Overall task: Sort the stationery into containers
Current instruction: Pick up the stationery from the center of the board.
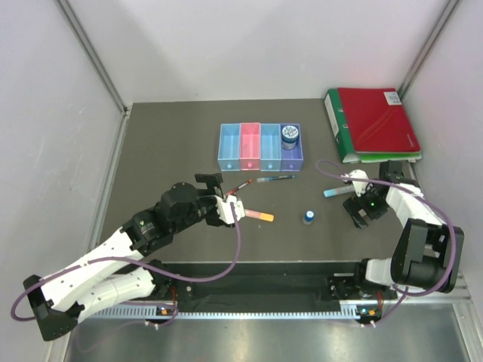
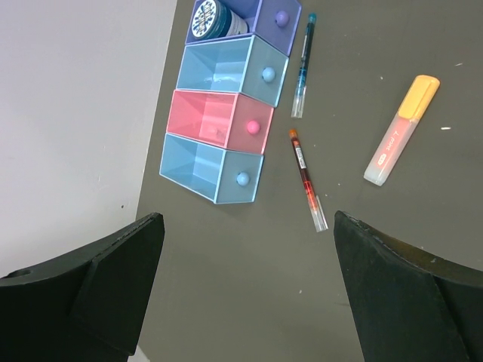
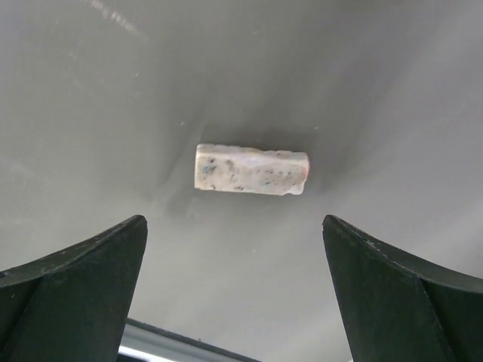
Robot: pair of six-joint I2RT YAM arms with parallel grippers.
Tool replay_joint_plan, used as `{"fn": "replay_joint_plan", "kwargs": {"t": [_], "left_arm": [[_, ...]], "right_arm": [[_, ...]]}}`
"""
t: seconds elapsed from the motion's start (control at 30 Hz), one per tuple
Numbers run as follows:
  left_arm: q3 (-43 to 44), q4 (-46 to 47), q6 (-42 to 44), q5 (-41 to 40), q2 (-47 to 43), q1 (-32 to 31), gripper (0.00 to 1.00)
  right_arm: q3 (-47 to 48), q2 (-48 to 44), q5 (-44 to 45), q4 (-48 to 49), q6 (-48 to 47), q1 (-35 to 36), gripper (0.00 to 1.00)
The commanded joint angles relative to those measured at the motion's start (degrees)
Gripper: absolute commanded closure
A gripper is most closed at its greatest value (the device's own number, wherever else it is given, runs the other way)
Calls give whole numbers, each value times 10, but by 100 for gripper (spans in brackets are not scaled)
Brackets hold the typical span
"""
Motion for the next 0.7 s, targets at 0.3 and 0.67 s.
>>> {"fn": "replay_joint_plan", "kwargs": {"t": [0.3, 0.67], "left_arm": [[17, 37, 7, 3, 8, 2, 1], [16, 43, 10, 4, 13, 2, 1]], "right_arm": [[24, 0, -43, -177, -149, -2, 2], [26, 32, -64, -172, -161, 66, 1]]}}
